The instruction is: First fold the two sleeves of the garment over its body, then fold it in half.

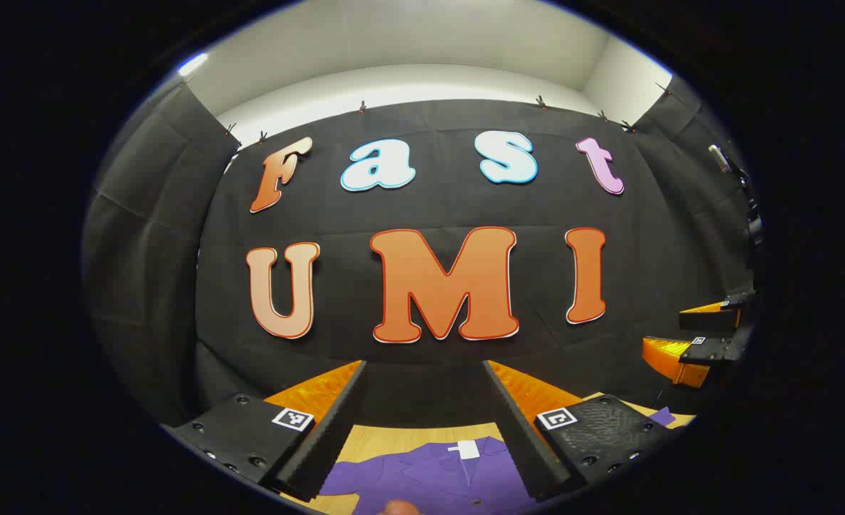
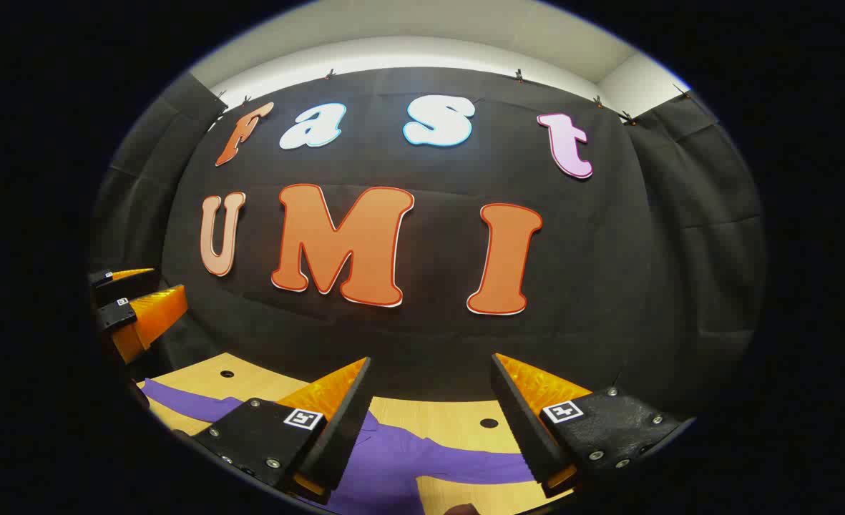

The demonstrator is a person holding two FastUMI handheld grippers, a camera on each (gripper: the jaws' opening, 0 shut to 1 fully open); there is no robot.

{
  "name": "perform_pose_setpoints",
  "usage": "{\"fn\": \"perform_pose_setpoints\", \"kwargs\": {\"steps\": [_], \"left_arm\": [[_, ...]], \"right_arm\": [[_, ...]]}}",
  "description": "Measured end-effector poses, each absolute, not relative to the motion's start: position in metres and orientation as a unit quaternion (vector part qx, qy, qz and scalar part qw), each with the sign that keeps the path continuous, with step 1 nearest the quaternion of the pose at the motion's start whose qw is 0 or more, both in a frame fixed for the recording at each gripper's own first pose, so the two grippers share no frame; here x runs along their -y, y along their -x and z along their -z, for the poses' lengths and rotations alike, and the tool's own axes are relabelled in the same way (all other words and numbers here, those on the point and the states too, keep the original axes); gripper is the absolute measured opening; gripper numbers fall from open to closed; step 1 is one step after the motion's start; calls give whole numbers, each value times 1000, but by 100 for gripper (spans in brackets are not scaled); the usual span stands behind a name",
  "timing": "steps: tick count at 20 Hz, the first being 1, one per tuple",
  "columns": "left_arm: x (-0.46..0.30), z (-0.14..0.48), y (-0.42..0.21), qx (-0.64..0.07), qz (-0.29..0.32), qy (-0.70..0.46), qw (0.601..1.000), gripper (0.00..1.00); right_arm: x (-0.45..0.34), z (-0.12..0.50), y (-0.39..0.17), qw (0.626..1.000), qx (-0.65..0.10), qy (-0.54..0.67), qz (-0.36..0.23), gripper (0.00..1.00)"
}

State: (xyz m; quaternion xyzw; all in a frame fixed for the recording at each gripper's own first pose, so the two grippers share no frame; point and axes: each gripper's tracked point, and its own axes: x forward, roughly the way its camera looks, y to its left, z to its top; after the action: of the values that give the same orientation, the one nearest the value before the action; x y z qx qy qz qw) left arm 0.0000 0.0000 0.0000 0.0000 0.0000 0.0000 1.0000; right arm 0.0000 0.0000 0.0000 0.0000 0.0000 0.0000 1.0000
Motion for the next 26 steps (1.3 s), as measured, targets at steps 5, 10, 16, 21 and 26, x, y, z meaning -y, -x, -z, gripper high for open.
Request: {"fn": "perform_pose_setpoints", "kwargs": {"steps": [5,10,16,21,26], "left_arm": [[1,4,0,-5,2,-3,1000,97],[3,7,0,-8,2,-8,1000,97],[5,11,1,-12,2,-16,1000,97],[6,14,5,-17,1,-28,999,97],[6,16,6,-22,-6,-36,999,97]], "right_arm": [[11,5,-1,1000,-5,4,15,95],[14,7,-2,1000,-7,5,18,95],[19,21,-5,1000,-22,-8,19,95],[55,57,-11,997,-57,-11,58,96],[104,98,-18,990,-104,3,99,96]]}}
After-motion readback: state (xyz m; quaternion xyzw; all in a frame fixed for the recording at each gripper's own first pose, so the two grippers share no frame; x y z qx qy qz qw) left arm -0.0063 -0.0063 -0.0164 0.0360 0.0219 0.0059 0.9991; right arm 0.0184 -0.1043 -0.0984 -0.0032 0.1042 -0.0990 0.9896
